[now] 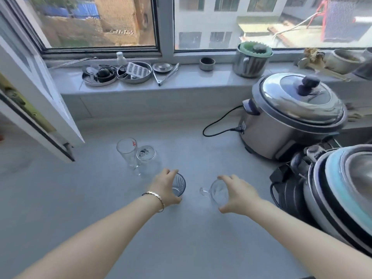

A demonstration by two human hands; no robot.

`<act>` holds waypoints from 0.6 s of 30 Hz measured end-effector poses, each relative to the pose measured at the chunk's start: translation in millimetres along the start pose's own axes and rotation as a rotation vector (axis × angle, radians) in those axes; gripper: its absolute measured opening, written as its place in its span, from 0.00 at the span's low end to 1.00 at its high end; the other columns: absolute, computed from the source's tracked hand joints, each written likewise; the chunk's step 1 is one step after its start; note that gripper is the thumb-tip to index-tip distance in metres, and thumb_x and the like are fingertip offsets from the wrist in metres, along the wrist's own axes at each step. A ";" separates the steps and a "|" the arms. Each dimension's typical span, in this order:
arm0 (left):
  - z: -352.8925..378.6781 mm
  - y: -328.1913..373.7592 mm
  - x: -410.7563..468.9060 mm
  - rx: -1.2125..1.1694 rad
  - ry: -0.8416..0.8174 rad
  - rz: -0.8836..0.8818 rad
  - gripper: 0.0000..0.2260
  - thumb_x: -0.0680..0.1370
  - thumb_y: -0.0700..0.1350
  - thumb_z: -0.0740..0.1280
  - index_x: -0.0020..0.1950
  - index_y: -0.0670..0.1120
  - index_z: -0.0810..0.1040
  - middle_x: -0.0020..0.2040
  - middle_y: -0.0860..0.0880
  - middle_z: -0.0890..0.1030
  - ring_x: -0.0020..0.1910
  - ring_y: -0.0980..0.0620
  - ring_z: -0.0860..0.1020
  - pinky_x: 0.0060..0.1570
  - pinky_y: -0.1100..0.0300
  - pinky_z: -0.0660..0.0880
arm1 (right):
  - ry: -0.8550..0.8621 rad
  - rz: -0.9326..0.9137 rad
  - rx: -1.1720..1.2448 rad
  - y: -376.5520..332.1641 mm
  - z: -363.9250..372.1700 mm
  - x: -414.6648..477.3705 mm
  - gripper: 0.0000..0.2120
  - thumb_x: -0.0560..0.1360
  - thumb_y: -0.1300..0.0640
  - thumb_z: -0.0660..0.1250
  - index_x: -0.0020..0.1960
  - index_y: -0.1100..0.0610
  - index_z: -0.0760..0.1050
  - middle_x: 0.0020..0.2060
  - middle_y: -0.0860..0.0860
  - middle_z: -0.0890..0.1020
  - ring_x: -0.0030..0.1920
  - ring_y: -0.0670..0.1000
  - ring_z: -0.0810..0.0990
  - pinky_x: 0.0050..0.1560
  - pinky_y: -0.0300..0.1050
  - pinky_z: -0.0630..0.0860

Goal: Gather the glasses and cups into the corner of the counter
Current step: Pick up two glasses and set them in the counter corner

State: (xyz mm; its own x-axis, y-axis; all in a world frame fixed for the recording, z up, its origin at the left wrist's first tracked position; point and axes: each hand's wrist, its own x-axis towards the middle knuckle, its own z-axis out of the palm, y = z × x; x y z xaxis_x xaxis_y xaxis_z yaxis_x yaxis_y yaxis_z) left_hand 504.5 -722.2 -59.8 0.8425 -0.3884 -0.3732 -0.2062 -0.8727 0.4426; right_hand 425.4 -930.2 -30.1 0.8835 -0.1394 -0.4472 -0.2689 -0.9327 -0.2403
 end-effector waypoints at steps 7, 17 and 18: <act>-0.9 -22.2 -64.7 -0.238 0.318 -0.273 0.39 0.64 0.57 0.74 0.72 0.55 0.62 0.64 0.53 0.69 0.59 0.52 0.76 0.53 0.61 0.72 | -0.050 -0.299 -0.090 -26.4 -4.8 27.9 0.42 0.63 0.52 0.72 0.72 0.46 0.57 0.62 0.49 0.70 0.63 0.53 0.69 0.47 0.40 0.68; -3.9 -103.4 -280.9 -0.292 0.645 -0.757 0.38 0.63 0.56 0.75 0.70 0.55 0.65 0.65 0.52 0.70 0.62 0.52 0.74 0.59 0.60 0.73 | -0.173 -0.876 -0.332 -210.8 50.8 -39.6 0.44 0.61 0.52 0.75 0.71 0.46 0.57 0.64 0.50 0.67 0.63 0.56 0.68 0.50 0.46 0.73; 1.0 -110.5 -309.6 -0.299 0.682 -0.806 0.38 0.63 0.55 0.76 0.70 0.54 0.66 0.64 0.52 0.71 0.61 0.51 0.75 0.58 0.60 0.73 | -0.187 -0.938 -0.361 -232.6 60.9 -55.9 0.43 0.61 0.52 0.75 0.71 0.46 0.57 0.64 0.50 0.67 0.63 0.56 0.68 0.51 0.47 0.74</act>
State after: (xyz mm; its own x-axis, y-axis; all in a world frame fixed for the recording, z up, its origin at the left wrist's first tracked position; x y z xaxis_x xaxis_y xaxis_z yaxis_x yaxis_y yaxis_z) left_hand 265.9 -505.9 6.0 0.7928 0.5898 -0.1536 0.5804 -0.6539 0.4853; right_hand 415.3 -685.3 -1.6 0.5961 0.7240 -0.3470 0.6595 -0.6881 -0.3027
